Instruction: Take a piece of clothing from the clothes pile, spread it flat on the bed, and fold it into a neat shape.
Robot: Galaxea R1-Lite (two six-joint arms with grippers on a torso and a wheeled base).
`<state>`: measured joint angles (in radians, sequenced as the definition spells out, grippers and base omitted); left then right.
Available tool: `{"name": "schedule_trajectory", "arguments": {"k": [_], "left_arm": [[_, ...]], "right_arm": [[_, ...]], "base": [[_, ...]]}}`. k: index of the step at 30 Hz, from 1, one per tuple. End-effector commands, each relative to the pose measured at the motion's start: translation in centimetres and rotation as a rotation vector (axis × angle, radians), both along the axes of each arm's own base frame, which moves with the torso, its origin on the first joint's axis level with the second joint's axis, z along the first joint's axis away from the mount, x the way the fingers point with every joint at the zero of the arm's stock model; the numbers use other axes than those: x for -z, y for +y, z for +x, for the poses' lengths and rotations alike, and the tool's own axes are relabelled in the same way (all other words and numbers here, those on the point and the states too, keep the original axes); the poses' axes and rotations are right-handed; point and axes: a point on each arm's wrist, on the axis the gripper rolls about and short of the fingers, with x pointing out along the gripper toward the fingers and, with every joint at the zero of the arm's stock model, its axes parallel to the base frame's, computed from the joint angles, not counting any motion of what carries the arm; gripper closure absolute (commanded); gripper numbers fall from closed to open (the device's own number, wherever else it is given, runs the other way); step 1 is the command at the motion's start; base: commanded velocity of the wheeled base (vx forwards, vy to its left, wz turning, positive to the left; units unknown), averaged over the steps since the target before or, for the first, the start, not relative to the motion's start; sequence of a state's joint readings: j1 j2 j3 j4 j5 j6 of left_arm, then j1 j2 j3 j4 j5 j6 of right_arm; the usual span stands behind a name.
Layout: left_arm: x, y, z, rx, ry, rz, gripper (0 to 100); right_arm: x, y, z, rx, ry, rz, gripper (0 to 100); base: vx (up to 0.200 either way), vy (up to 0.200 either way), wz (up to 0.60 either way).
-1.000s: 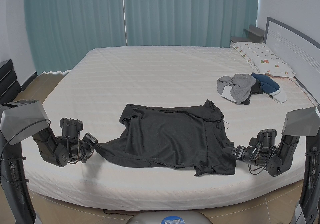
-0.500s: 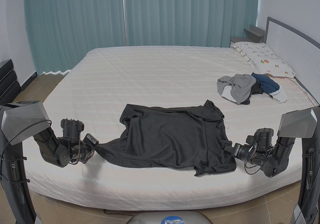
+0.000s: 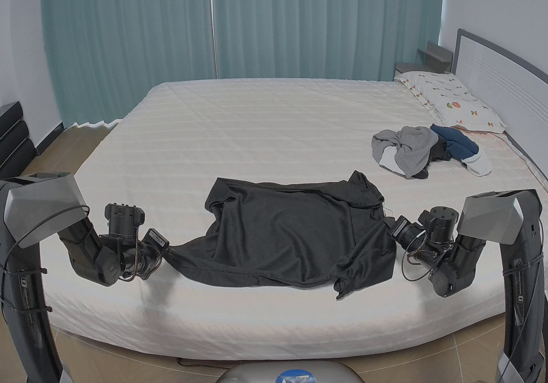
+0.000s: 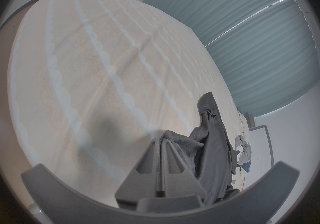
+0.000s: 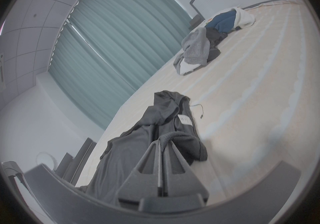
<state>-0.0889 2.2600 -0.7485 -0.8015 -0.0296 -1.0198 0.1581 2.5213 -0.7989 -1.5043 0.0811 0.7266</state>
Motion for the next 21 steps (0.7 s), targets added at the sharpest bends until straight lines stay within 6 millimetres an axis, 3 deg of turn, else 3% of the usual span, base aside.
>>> {"name": "schedule_trajectory", "arguments": {"k": [1,9,10,15,18,21], "left_arm": [[0.2,-0.1,0.0,0.0,-0.002,0.003,100],[0.3,-0.1,0.1,0.001,-0.008,0.003,100],[0.3,-0.1,0.1,0.001,-0.008,0.003,100],[0.3,-0.1,0.0,0.001,-0.006,0.003,100],[0.3,-0.1,0.0,0.001,-0.006,0.003,100],[0.3,-0.1,0.0,0.001,-0.005,0.003,100]], "right_arm": [[3.1,0.8,1.7,0.049,-0.005,-0.012,100],[3.2,0.9,2.6,0.085,-0.034,-0.01,100],[3.3,0.9,2.5,0.086,-0.031,-0.011,0],[3.0,0.2,1.0,0.066,0.015,-0.022,0],[0.8,-0.9,-0.4,-0.033,0.013,0.015,0],[0.2,-1.9,-1.1,-0.05,0.01,0.022,0]], "base": [[0.0,0.0,0.0],[0.0,0.0,0.0],[0.0,0.0,0.0],[0.0,0.0,0.0],[0.0,0.0,0.0],[0.0,0.0,0.0]]}}
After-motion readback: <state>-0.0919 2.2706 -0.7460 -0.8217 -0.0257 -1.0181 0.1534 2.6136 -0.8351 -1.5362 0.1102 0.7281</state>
